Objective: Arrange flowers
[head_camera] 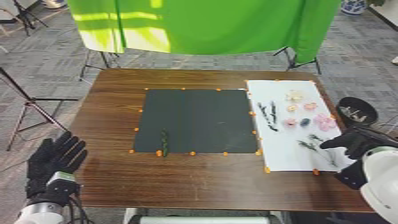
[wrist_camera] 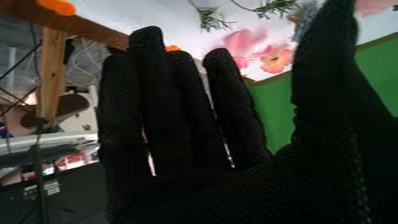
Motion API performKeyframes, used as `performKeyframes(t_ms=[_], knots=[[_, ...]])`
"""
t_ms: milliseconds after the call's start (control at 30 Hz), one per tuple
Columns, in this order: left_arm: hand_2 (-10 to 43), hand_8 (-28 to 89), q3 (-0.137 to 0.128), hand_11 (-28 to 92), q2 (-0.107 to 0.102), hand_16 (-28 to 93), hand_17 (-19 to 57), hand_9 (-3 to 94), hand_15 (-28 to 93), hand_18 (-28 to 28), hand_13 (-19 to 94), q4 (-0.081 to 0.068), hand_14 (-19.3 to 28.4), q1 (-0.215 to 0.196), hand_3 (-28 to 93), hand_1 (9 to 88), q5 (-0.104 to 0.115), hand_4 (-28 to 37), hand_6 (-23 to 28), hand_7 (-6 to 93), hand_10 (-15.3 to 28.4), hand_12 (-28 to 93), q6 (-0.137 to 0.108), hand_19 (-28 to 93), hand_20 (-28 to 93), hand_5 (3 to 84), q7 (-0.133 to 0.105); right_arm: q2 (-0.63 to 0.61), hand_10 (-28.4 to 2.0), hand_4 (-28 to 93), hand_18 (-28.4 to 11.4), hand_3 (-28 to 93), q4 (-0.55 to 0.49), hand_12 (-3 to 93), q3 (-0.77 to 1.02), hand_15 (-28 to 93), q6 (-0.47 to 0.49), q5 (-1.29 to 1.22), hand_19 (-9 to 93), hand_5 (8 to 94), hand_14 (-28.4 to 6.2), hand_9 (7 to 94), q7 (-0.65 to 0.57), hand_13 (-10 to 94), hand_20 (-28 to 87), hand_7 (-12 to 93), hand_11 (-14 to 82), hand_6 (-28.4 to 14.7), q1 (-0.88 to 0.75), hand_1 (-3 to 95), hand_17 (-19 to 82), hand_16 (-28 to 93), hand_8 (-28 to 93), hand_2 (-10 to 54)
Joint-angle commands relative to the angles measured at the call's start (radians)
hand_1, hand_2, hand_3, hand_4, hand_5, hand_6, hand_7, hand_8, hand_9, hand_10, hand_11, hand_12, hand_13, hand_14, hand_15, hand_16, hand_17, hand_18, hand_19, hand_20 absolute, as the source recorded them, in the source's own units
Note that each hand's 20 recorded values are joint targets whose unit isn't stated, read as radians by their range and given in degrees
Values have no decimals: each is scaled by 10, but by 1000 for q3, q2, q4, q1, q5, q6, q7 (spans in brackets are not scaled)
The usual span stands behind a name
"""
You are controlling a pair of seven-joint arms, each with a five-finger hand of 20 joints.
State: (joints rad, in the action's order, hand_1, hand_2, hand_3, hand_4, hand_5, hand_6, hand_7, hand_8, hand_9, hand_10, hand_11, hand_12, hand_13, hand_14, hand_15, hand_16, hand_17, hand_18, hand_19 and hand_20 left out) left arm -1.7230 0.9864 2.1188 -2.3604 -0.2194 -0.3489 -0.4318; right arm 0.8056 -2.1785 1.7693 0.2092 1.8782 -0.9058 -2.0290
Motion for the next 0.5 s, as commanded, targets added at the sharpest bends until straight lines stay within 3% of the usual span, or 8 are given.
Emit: performKeyframes(t_ms=[33, 167, 333, 500], knots=[[160, -94, 9, 314, 14, -115, -64, 376, 459, 158, 266, 3, 183, -6, 700, 311, 2, -283, 113, 179, 176, 96, 1, 408, 71, 455, 8, -2, -151, -281, -205, 742, 79, 150, -58, 326, -73, 25, 763, 567, -134, 569, 34, 564, 177, 142, 109, -45, 33, 447, 292, 163, -104, -95], [160, -94, 7, 314, 13, -116, -64, 376, 460, 158, 266, 3, 183, -7, 703, 308, 2, -283, 113, 181, 176, 96, 0, 410, 71, 455, 6, -1, -140, -282, -201, 747, 98, 148, -81, 329, -103, 52, 763, 577, -129, 588, 40, 579, 178, 154, 114, -33, 39, 458, 295, 164, -113, -95], [160, -95, 10, 314, 10, -117, -64, 376, 461, 158, 266, 4, 182, -4, 702, 308, 4, -283, 113, 180, 176, 95, 0, 410, 70, 455, 5, -5, -126, -282, -190, 743, 107, 149, -98, 328, -206, 61, 767, 650, -113, 678, 38, 632, 184, 169, 125, 0, 29, 509, 311, 173, -105, -95], [160, -95, 12, 315, 9, -117, -64, 377, 461, 158, 266, 3, 183, -4, 702, 308, 6, -283, 113, 181, 176, 95, 0, 411, 69, 456, 6, -10, -106, -282, -183, 677, 107, 254, -116, 240, -293, 91, 762, 775, -87, 831, 51, 722, 208, 151, 48, 16, 23, 596, 332, 329, 12, -95]])
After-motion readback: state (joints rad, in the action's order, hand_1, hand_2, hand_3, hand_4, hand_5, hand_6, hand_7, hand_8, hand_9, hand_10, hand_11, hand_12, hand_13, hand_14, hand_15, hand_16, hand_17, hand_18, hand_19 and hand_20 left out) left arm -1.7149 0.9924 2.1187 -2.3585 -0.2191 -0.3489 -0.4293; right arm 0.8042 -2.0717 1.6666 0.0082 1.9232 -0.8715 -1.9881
